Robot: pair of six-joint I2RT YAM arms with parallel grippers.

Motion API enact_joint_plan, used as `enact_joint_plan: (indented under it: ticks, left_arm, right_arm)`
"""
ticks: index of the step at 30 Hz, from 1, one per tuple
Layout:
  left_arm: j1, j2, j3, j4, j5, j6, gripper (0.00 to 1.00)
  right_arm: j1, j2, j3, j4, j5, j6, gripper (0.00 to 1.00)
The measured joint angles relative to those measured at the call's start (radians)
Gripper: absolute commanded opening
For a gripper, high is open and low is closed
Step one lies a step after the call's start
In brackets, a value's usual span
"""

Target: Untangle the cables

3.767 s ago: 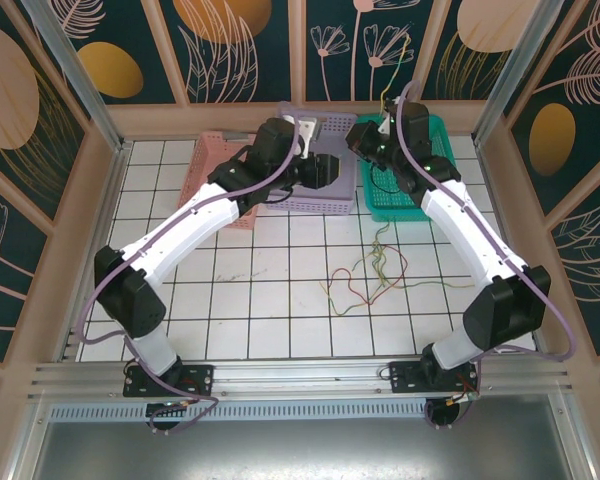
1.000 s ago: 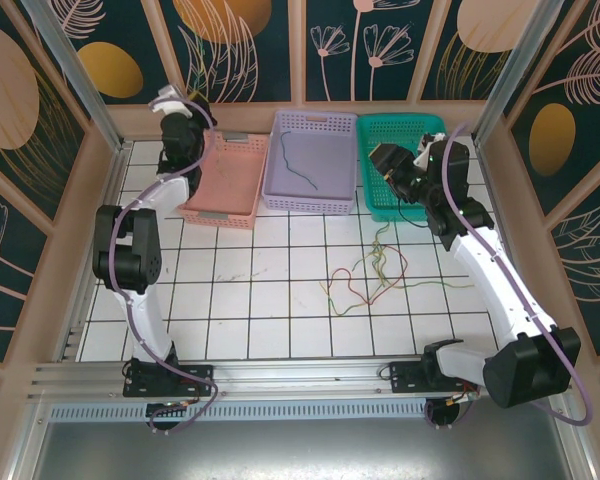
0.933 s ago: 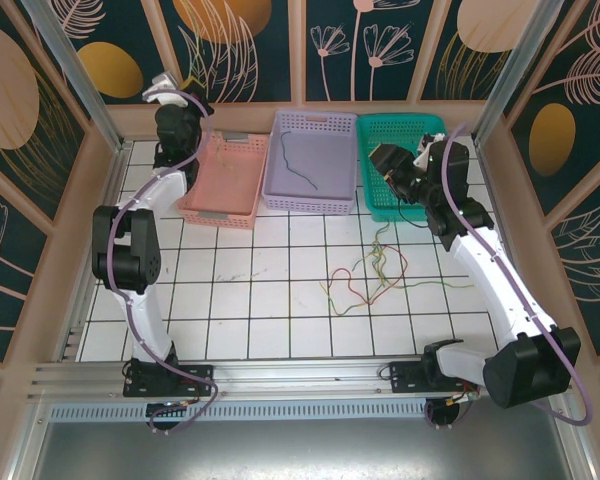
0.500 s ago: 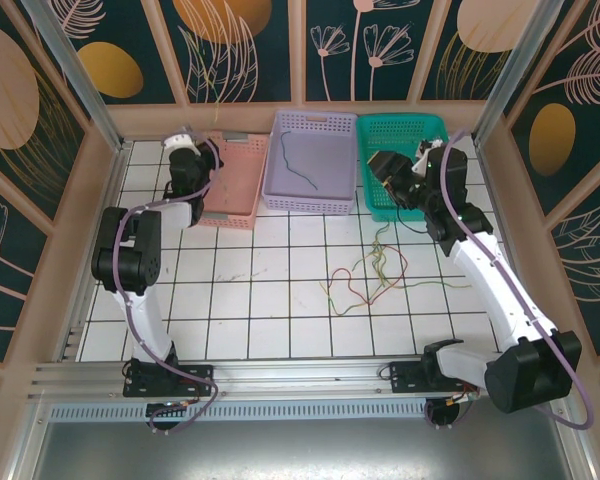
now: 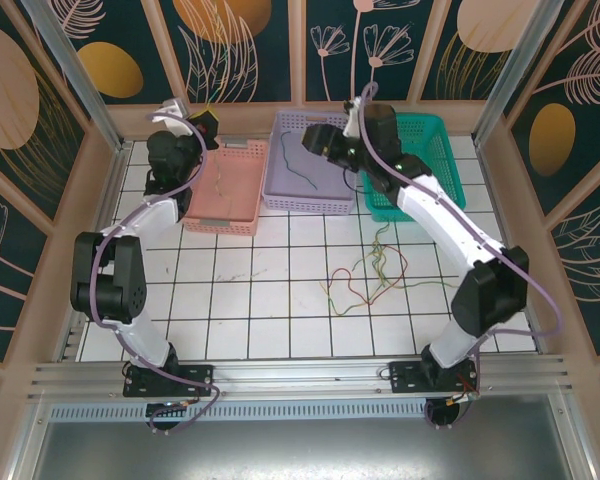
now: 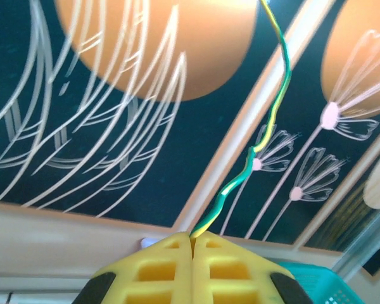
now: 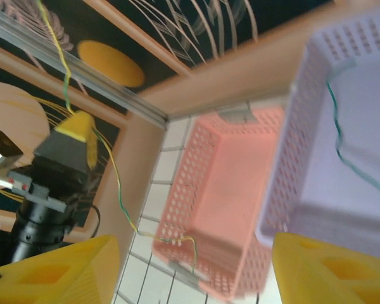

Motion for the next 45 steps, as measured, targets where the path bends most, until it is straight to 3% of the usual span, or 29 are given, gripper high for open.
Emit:
enact_joint_plan:
  ticks: [5, 9, 11, 16, 21, 29, 30, 32, 34, 35, 41, 45]
  left_arm:
    - [-0.082, -0.005, 0.126, -0.171, 0.093, 0.115, 0.00]
    - [-0.179, -0.043, 0.126, -0.272, 0.129, 0.159, 0.00]
    - [-0.216, -0.071, 0.110, -0.302, 0.140, 0.167, 0.00]
    - [-0.264, -0.134, 0.089, -0.349, 0.158, 0.179, 0.00]
    - [-0.275, -0.184, 0.053, -0.365, 0.161, 0.178, 0.00]
    - [-0.276, -0.227, 0.014, -0.286, 0.120, 0.105, 0.00]
    - [-0.276, -0.227, 0.018, -0.277, 0.117, 0.094, 0.00]
    - [-0.276, -0.222, 0.032, -0.275, 0.115, 0.083, 0.00]
    - [-0.276, -0.214, 0.057, -0.287, 0.116, 0.075, 0.00]
    - [-0.276, -0.209, 0.072, -0.301, 0.117, 0.074, 0.00]
    - [-0.276, -0.169, 0.178, -0.449, 0.176, 0.061, 0.00]
    - [-0.276, -0.137, 0.277, -0.634, 0.229, 0.070, 0.00]
  right_arm:
    - [-0.001, 0.160, 0.367, -0.033, 0.050, -0.134, 0.71]
    - [-0.001, 0.263, 0.587, -0.059, 0.061, -0.159, 0.70]
    - [-0.001, 0.290, 0.634, -0.067, 0.069, -0.151, 0.65]
    - [-0.016, 0.338, 0.676, -0.133, 0.080, -0.056, 0.36]
    - [-0.067, 0.340, 0.606, -0.144, 0.069, 0.084, 0.00]
    - [-0.127, 0.133, 0.061, 0.023, -0.006, 0.521, 0.00]
    - [-0.126, 0.103, -0.005, 0.042, -0.015, 0.566, 0.07]
    - [-0.114, 0.054, -0.085, 0.065, -0.008, 0.598, 0.30]
    - [-0.087, 0.002, -0.105, 0.058, 0.047, 0.547, 0.52]
    - [-0.071, -0.023, -0.102, 0.057, 0.077, 0.505, 0.57]
    - [0.018, -0.146, 0.063, 0.020, 0.235, 0.009, 0.66]
    - [0.058, -0.275, -0.105, 0.132, 0.352, -0.527, 0.72]
